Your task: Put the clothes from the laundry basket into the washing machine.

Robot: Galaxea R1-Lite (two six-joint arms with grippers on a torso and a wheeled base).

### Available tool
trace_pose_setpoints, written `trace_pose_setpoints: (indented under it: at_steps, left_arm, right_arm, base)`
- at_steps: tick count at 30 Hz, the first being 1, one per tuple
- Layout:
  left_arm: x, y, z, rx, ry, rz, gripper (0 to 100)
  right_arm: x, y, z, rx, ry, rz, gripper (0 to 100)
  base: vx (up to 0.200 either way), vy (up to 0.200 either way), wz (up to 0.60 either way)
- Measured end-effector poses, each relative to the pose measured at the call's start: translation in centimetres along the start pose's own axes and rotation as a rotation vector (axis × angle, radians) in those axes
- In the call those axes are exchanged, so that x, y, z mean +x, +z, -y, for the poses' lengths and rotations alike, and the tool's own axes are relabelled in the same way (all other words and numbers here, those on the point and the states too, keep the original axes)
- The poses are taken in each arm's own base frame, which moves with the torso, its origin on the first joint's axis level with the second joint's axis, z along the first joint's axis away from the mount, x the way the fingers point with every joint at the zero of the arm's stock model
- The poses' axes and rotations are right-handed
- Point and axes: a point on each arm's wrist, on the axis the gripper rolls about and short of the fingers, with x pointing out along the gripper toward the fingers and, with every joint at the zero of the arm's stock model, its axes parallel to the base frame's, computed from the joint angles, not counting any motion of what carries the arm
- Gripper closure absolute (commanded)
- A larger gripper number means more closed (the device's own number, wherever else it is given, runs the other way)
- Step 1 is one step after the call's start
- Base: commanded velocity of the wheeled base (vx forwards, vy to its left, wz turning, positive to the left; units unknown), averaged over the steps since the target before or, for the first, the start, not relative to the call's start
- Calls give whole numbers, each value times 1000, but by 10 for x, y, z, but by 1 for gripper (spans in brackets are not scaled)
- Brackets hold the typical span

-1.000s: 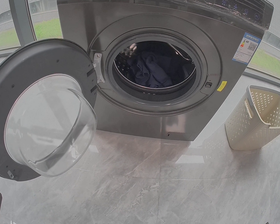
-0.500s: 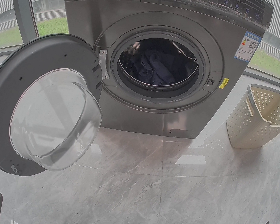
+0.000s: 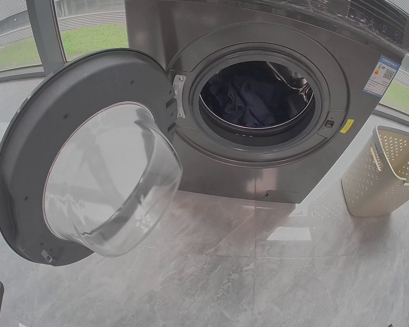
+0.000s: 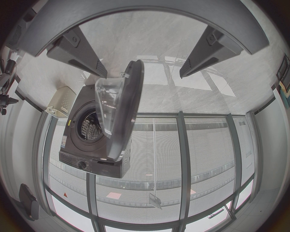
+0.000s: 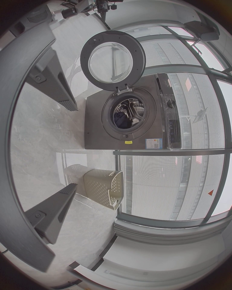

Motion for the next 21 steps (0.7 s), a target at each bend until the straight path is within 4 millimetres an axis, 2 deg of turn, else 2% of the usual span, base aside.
trace_pose_setpoints:
  at_steps: [3,9,21]
  left_arm:
    - [0,0,0,-1,-1,0,0]
    - [0,0,0,-2,0,0,0]
    - [0,0,0,23,6,-2,0]
  right_arm:
    - [0,0,0,0,0,-1,0]
    - [0,0,0,0,0,-2,0]
    - [0,0,0,0,0,-1,0]
  base:
    - [0,0,0]
    - [0,200,0]
    - [0,0,0]
